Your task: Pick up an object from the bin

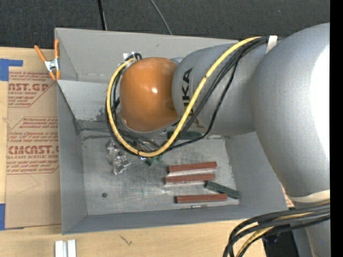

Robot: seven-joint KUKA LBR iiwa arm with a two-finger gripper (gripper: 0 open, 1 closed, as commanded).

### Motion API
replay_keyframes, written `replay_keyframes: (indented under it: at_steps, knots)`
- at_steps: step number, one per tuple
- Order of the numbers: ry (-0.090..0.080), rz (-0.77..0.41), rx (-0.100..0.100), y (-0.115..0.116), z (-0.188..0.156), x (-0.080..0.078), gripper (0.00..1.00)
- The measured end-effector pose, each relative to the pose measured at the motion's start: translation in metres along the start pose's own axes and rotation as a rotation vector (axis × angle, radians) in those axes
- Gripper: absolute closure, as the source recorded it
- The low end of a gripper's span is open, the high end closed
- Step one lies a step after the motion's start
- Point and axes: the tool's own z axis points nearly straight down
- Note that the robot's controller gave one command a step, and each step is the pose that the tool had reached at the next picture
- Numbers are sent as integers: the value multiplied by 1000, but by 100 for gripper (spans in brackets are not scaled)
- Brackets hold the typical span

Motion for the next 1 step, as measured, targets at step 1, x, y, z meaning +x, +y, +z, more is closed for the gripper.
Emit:
replay_keyframes:
  at_steps: [1]
  knots:
    - [5,174,1,-5,-54,-1,100]
